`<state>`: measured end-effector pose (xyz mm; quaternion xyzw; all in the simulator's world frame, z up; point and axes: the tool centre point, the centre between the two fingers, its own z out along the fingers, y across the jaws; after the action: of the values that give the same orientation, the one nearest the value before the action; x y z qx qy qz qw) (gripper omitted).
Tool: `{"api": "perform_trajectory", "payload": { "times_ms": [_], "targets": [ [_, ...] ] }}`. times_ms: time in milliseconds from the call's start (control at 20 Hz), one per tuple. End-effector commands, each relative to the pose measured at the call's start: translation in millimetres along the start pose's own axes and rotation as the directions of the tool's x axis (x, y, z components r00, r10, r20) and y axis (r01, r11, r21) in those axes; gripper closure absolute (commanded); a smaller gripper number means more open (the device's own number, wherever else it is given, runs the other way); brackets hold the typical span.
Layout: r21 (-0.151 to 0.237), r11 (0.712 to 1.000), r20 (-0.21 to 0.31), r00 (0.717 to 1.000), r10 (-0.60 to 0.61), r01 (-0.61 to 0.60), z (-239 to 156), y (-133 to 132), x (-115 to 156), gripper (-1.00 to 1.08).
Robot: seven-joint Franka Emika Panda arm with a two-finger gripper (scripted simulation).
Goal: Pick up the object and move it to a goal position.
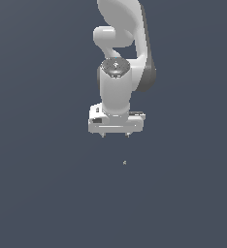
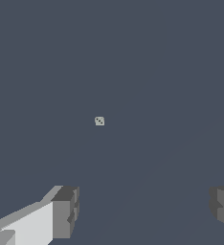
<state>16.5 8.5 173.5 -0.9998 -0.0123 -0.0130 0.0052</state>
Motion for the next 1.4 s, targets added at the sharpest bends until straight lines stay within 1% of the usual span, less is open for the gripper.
{"api": "perform_trajectory", "payload": {
  "times_ms": [0, 250, 550, 800, 1050, 1350],
  "targets": [
    [-0.001, 1.0, 0.003, 1.0, -0.006, 0.006, 7.6, -2.9, 4.4, -0.92],
    [-0.004, 1.0, 0.008, 1.0, -0.025, 0.025, 30.7, -11.7, 17.8, -0.92],
    [-0.007, 0.998, 0.017, 0.998, -0.055, 0.055, 70.8, -26.7, 36.0, -0.92],
    [-0.008, 0.997, 0.023, 0.997, -0.073, 0.073, 97.1, -36.5, 45.1, -0.92],
    [-0.008, 0.996, 0.026, 0.996, -0.083, 0.083, 112.5, -42.1, 49.4, -0.92],
    [-0.008, 0.996, 0.028, 0.996, -0.085, 0.085, 115.8, -43.2, 49.6, -0.92]
  ]
}}
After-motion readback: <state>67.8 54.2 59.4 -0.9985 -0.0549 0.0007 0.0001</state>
